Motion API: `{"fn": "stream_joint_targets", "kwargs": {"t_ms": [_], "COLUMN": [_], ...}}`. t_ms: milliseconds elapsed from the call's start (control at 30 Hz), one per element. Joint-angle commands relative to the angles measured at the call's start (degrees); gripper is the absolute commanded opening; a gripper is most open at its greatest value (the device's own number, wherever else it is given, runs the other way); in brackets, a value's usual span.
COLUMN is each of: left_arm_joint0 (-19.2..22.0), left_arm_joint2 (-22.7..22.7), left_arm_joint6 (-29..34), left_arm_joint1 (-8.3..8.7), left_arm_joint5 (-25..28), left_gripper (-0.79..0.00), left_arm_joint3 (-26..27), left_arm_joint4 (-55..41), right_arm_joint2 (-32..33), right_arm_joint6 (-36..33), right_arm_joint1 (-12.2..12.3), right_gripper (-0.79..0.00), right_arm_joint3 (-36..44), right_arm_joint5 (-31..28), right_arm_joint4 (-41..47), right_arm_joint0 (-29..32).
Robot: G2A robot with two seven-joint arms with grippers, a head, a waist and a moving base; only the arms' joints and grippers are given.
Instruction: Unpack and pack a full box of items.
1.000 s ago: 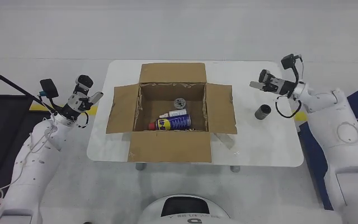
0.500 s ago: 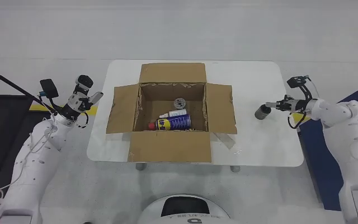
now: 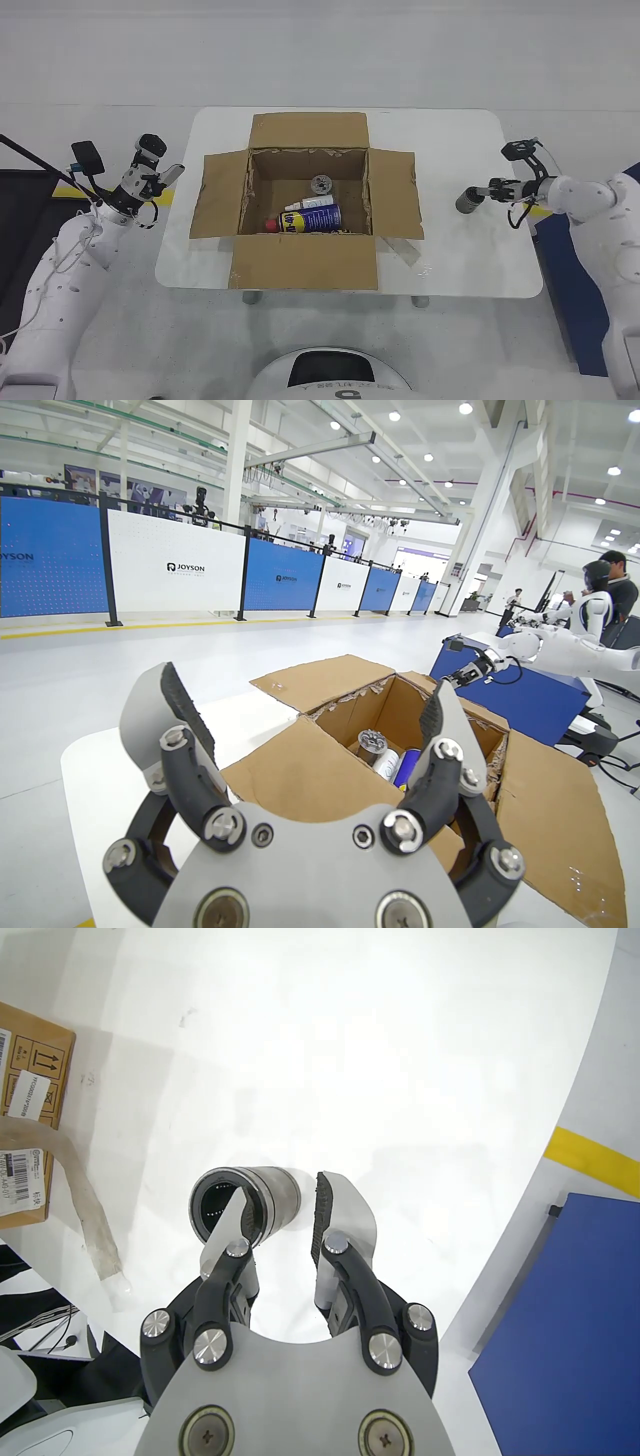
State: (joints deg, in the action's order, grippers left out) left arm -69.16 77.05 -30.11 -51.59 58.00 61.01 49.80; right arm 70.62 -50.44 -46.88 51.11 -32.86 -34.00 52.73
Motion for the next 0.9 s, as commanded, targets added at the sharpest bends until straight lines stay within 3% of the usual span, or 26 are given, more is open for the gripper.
{"fn": "stream_joint_targets", "kwargs": {"t_ms": [0,233,367,400,633,867], "left_arm_joint0": [0.0,0.0,0.0,0.0,0.0,0.0], "left_arm_joint2": [0.0,0.0,0.0,0.0,0.0,0.0], "left_arm_joint6": [0.0,0.0,0.0,0.0,0.0,0.0], "left_arm_joint1": [0.00,0.00,0.00,0.00,0.00,0.00], "left_arm_joint5": [0.0,0.0,0.0,0.0,0.0,0.0], "left_gripper": [0.000,0.000,0.000,0.000,0.000,0.000], "left_arm_joint3": [0.0,0.0,0.0,0.0,0.0,0.0], "left_arm_joint4": [0.0,0.0,0.0,0.0,0.0,0.0], "right_arm_joint2": [-0.7,-4.2,-6.0,-5.9,-6.1,-1.5], "right_arm_joint6": [-0.6,-3.1,-4.0,-2.7,-0.9,5.3], "right_arm_joint1": [-0.2,-1.2,-1.9,-1.9,-2.0,-1.2], "right_gripper": [-0.560,-0.628,-0.628,-0.785,-0.785,-0.785], "right_arm_joint3": [0.3,1.6,1.3,1.3,0.9,2.4], "right_arm_joint5": [0.6,2.6,4.4,2.4,3.5,-3.7], "right_arm_joint4": [-0.5,-2.0,-2.5,-2.6,-3.6,4.8], "right_arm_joint0": [-0.3,-1.8,-3.2,-3.5,-3.3,-1.2]}}
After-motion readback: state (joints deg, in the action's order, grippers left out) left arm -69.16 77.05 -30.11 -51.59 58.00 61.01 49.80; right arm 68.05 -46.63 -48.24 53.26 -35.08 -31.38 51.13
